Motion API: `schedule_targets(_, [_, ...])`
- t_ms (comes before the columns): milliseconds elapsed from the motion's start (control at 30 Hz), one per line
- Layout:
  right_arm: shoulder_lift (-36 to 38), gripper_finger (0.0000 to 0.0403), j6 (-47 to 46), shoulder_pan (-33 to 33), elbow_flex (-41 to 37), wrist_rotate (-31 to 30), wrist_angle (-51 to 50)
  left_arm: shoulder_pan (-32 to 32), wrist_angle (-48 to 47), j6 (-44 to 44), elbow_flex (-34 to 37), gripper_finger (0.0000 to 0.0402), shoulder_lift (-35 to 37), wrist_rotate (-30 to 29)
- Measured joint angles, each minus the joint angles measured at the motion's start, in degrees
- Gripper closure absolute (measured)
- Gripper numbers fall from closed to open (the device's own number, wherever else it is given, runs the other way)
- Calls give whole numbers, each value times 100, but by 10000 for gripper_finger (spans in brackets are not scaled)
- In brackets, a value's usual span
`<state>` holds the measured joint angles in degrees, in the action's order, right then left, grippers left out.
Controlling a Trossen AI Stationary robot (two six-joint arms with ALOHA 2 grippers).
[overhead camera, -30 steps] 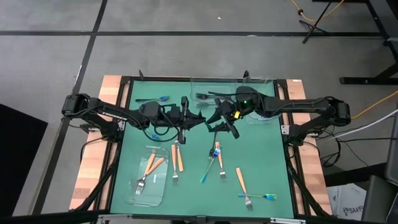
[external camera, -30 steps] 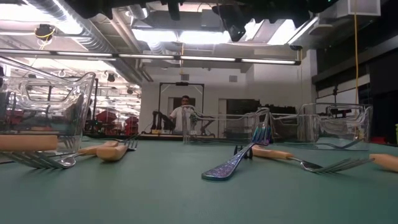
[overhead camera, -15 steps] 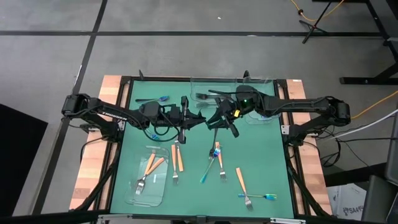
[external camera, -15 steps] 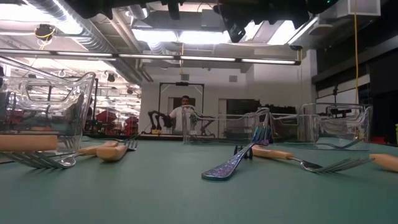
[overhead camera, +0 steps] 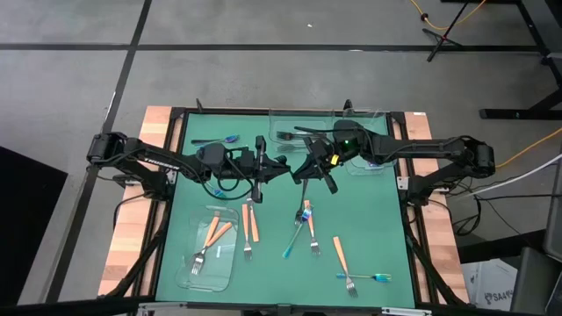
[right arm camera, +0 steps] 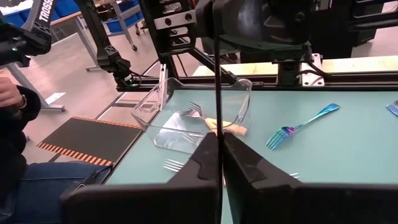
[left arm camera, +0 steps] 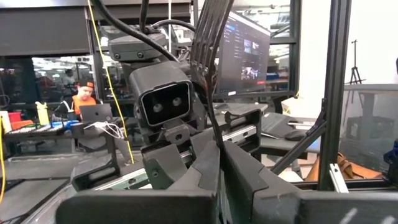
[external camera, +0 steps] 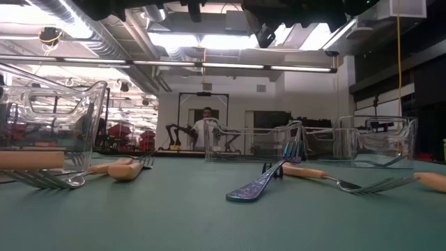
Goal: Sort silverware by color (type)
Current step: Put the black fork into the top left transparent bin
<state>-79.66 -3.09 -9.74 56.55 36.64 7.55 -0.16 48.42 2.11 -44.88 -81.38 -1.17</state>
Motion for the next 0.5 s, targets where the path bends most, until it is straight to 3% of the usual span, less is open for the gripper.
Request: schedule_targets(500, [0,402,4,0,0,-306,-4,4,-31,0,0,395,2,-168])
